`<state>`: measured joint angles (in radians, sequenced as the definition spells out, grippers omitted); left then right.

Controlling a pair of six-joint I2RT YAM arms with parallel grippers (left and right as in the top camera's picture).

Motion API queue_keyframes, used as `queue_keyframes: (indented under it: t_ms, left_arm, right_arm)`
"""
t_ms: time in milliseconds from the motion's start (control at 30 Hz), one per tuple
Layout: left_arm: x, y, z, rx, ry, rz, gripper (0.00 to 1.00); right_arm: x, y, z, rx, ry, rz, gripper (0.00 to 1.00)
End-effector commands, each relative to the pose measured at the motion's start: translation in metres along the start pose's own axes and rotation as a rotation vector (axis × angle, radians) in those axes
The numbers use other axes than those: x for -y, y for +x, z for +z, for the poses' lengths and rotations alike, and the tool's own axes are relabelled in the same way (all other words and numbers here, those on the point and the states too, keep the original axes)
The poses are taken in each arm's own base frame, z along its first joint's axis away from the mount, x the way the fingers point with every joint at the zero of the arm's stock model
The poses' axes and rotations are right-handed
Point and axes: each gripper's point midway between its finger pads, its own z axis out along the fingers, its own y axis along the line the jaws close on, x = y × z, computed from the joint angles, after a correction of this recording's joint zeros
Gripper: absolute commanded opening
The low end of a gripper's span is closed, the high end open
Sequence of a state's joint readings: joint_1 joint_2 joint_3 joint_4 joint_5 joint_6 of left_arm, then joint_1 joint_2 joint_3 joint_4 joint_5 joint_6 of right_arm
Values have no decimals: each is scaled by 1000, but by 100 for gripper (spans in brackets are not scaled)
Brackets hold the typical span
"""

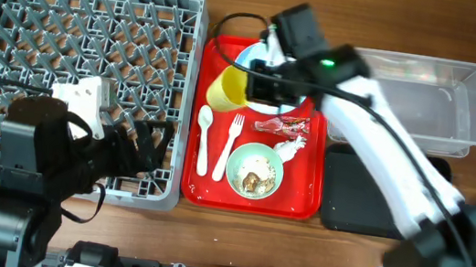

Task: Sort waste into correct bins and load items into the dishwasher rack
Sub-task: 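Lift the yellow cup and hand it to the left gripper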

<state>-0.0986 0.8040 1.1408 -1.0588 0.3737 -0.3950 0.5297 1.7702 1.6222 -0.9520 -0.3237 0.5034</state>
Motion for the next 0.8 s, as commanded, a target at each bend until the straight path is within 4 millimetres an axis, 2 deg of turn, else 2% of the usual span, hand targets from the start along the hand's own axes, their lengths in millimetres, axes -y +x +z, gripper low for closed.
queue_keyframes:
  t_ms: [0,67,100,167,200,233,267,300,333,400,500,567,667,767]
  left_arm:
    - [28,-10,-6,25,138,-26,100]
    - [47,-14,-3,-25,269,-58,100]
    - [59,-13,2,-111,386,-83,100]
    - [79,-13,2,-267,667,-73,99]
    - [90,-17,-5,-349,905,-73,96]
    - [91,-21,-7,-370,997,-81,94]
    - [80,-24,13,-402,980,-143,95]
    - [75,-23,24,-424,977,-169,96]
    - [75,-19,32,-457,978,-191,98]
    - [82,-13,30,-478,991,-169,96]
    - [99,-6,0,-426,1023,-52,93]
    - [108,-3,-22,-365,1041,43,94]
    - [117,-3,-51,-264,1045,154,95]
    - [118,-6,-60,-233,1033,164,97]
  right_arm:
    - [-23,16,-93,104,-91,-110,4]
    - [-16,36,-152,208,-57,-136,4]
    - [-12,46,-178,262,-48,-141,4]
    - [-16,62,-205,312,-76,-179,4]
    - [-22,67,-213,327,-107,-213,4]
    - [-29,69,-215,326,-140,-265,4]
    - [-46,74,-217,309,-232,-337,4]
    - [-63,76,-219,297,-321,-392,5]
    - [-69,70,-217,302,-347,-409,4]
    - [-78,63,-206,277,-399,-447,4]
    - [-111,55,-190,197,-622,-539,4]
    - [-135,58,-195,150,-825,-619,4]
    - [-136,51,-181,93,-864,-568,4]
    - [-139,47,-182,104,-881,-578,4]
